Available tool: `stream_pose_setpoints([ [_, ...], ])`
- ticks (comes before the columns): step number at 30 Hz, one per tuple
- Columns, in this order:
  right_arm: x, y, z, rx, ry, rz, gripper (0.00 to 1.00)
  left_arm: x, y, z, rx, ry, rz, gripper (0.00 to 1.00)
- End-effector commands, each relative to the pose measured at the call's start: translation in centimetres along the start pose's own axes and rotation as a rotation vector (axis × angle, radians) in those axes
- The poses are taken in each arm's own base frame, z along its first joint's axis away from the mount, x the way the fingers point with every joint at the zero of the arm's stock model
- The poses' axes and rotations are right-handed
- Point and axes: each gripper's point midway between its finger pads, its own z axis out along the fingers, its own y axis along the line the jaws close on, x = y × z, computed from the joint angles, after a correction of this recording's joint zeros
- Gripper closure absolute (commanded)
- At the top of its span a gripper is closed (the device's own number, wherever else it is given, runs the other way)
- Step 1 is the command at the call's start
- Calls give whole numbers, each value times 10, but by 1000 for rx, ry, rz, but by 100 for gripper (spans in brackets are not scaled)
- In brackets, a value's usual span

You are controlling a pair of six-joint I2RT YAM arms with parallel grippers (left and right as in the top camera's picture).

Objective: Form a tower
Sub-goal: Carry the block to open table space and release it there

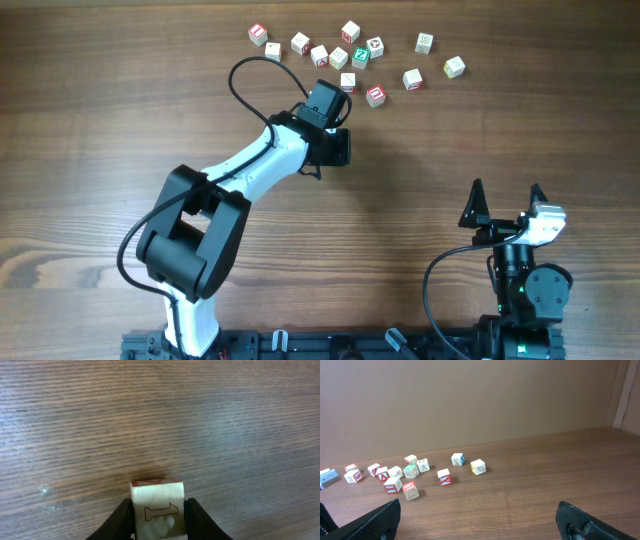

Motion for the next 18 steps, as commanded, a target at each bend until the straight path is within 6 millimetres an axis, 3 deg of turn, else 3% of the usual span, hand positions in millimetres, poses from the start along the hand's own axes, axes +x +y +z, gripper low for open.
stream_pose_setpoints([
  [1, -1, 2, 0, -14, -5, -18, 0, 27, -1, 10, -22, 67, 1, 74],
  [4, -1, 2, 0, -13, -5, -18, 0, 28, -3, 10, -24, 67, 4, 74],
  [12, -1, 2, 0, -14, -5, -18, 0, -9, 43, 2, -295, -127, 25, 66],
  [16, -1, 2, 0, -14, -4, -18, 0, -17, 54, -1, -306, -148, -3, 65],
  [17, -1, 2, 0, -14, -4, -18, 0, -17, 55, -1, -306, -147, -4, 57],
  [18, -1, 2, 0, -14, -4, -18, 0, -17, 55, -1, -307, -147, -4, 42],
])
